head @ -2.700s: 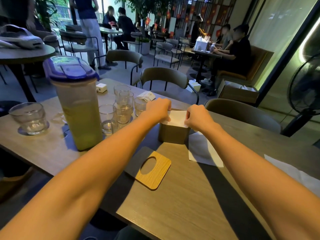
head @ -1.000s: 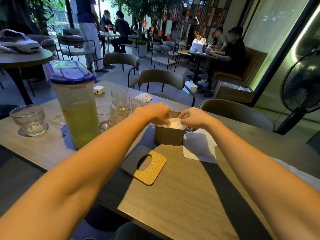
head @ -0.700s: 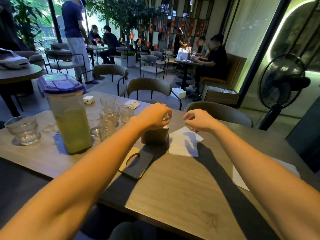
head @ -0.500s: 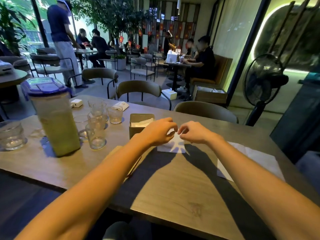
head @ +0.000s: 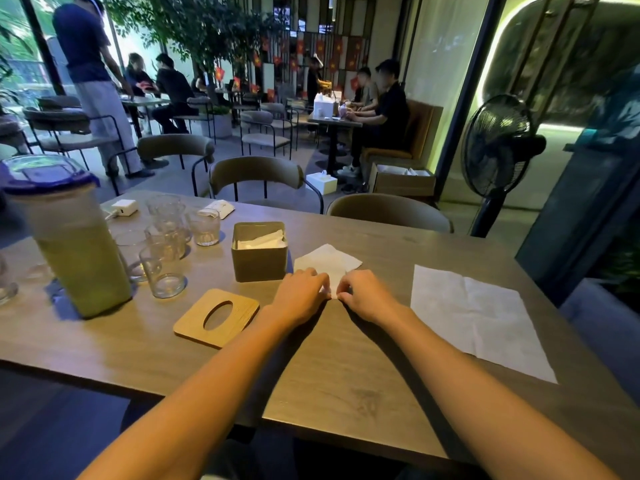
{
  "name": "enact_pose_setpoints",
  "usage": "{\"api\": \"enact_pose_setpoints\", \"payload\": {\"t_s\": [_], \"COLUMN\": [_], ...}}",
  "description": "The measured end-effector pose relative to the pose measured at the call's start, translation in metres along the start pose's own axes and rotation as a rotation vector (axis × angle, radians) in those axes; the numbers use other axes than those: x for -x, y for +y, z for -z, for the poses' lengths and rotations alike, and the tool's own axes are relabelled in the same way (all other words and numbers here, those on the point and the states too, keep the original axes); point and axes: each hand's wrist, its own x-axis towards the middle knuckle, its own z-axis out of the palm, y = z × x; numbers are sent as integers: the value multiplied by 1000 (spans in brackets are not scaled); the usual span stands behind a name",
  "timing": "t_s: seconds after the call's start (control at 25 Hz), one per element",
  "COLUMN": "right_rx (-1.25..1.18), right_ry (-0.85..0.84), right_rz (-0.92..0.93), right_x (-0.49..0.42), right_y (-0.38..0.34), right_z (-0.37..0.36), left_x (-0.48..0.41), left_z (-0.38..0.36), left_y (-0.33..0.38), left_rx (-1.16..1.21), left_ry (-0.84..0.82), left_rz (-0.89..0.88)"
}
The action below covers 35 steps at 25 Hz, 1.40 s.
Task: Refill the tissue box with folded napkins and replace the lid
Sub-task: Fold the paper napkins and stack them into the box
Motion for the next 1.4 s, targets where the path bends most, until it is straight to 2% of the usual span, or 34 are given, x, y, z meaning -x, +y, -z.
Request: {"api": "enact_pose_setpoints", "payload": {"t_s": [0.2, 0.32, 0.4, 0.56, 0.72, 0.84, 1.04, 1.2, 1.4], "right_rx": [-11, -184, -294, -504, -609, -699, -912, -973, -981], "right_ry": [24, 75, 124, 108, 163, 175, 172, 183, 139], "right_rz": [5, -32, -64, -65, -92, -104, -113, -142, -98], "right_x": [8, 14, 20, 31, 38, 42, 49, 44, 39], "right_y": [6, 19, 29, 46, 51, 48, 42, 38, 37], "right_z": [2, 9, 19, 42, 50, 51, 63, 71, 73], "left_x": [4, 3, 0, -13, -14, -13, -14, -17, -16], "left_z": [-4, 2, 6, 14, 19, 24, 30, 30, 35], "left_y": [6, 14, 20, 35, 56, 70, 83, 82, 81], "left_rx": [30, 131, 298, 782, 1038, 1232, 1496, 1634, 1649], "left_ry": [78, 110, 128, 51, 33, -37, -138, -275, -235], "left_rz": [-61, -27, 63, 237, 288, 398, 534, 551, 558]}}
